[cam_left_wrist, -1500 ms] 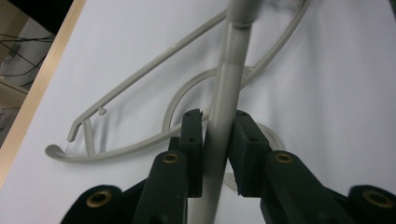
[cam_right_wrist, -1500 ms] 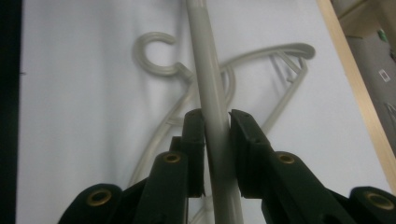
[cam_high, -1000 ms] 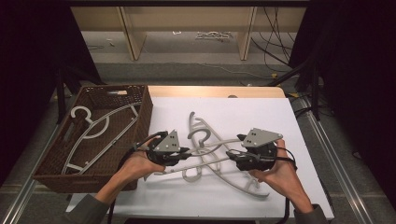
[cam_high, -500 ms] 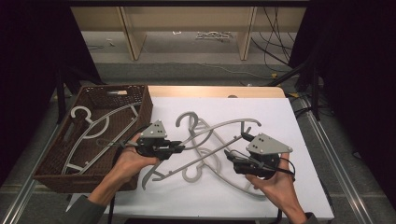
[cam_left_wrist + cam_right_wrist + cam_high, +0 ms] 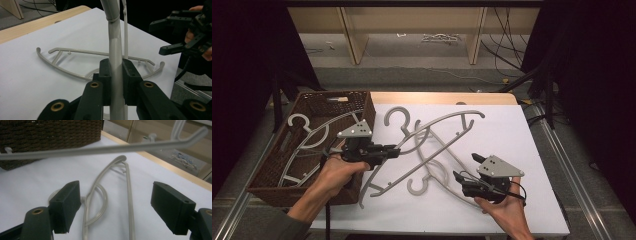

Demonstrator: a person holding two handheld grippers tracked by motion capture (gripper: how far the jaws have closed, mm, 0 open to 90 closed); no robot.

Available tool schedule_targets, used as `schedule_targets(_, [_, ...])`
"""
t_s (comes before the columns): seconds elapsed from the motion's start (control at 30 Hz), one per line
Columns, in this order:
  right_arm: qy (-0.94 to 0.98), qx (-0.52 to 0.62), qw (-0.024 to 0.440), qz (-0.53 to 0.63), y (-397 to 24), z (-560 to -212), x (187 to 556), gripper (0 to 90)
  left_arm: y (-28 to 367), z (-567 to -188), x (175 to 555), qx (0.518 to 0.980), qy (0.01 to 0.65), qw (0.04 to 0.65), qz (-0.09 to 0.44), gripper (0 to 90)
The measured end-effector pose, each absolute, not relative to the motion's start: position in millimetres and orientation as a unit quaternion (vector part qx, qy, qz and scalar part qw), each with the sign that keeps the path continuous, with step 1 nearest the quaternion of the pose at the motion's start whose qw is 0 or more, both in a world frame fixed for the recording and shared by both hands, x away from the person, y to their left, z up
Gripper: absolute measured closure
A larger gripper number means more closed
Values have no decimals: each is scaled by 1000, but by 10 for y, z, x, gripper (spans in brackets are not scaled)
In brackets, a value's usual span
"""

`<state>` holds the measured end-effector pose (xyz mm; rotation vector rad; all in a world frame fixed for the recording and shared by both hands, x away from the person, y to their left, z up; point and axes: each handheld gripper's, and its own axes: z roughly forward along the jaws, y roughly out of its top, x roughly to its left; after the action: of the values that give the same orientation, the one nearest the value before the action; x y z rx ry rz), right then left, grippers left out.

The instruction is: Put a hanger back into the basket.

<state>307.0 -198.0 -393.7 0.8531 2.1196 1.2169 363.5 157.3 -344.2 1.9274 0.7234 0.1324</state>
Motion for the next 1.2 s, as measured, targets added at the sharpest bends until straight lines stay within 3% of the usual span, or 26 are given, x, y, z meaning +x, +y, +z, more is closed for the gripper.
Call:
schedule_targets(0.27, [789, 325, 264, 450, -2064, -4039, 3042, 248, 1719, -3151, 3520, 780, 312, 541, 39, 796])
schedule_targets(0.5, [790, 324, 263, 450, -2075, -4069, 3030, 248, 1945, -2937, 3575, 770, 315, 550, 71, 796])
schedule_targets(0.83, [793, 324, 252, 450, -2066, -4110, 3031, 246, 2320, -2954, 3723, 746, 373, 546, 71, 796])
schedule_targets(1.2, [789, 331, 245, 457, -2068, -4141, 3051, 204, 2705, -2973, 3941, 726, 415, 537, 109, 796])
